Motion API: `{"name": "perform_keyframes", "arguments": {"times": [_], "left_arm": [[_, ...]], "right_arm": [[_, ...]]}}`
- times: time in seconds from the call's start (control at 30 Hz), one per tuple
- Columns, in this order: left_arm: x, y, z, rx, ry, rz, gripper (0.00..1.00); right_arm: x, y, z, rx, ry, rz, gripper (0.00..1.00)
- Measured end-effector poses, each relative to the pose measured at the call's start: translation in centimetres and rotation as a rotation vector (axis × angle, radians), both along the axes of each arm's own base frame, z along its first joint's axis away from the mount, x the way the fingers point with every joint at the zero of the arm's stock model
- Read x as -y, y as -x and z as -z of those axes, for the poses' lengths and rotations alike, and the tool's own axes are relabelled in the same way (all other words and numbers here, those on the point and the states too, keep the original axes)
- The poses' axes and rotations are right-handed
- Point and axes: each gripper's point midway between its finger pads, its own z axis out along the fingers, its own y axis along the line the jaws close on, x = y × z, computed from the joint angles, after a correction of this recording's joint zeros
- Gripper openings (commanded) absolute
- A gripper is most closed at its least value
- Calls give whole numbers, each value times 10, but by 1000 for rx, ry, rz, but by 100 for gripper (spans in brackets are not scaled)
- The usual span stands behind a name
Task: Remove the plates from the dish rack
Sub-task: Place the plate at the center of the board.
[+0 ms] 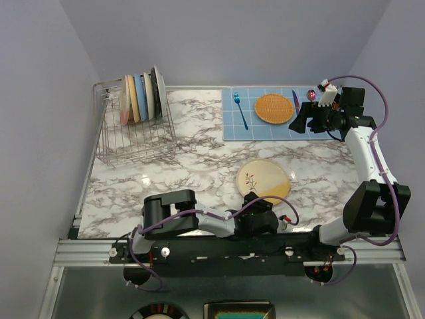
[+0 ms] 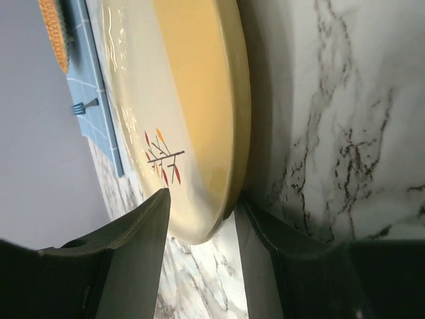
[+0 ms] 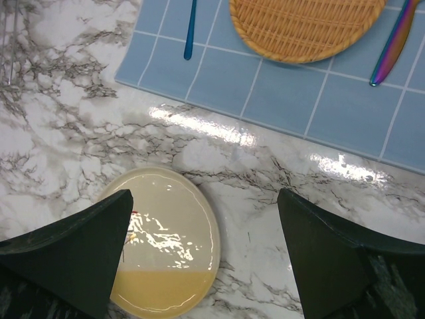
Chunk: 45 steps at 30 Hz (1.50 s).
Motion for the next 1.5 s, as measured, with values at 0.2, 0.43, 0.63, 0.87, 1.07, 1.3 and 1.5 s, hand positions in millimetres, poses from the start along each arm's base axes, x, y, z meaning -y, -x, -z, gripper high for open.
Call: {"name": "perform_keyframes", "arguments": {"times": [0.2, 0.43, 0.63, 0.87, 1.07, 1.3, 1.5], "left_arm": [[5, 14, 0, -82, 8, 65, 56], [11, 26, 0, -147, 10, 122, 54], [14, 30, 0, -170, 12, 145, 53], [-2, 39, -5, -209, 21, 157, 56], [-41, 27, -15, -217, -4, 100, 56], [-82, -65, -101, -98, 171, -121, 57], [-119, -117, -192, 19, 363, -264, 57]], "right_arm": [[0, 0, 0, 0, 0, 0, 99], [0, 0, 0, 0, 0, 0, 99], [0, 0, 0, -1, 0, 0, 99], [0, 1, 3, -5, 1, 1, 99], [1, 0, 3, -2, 5, 5, 99], [3, 0, 5, -6, 14, 14, 99], [3, 0, 5, -7, 13, 14, 99]]}}
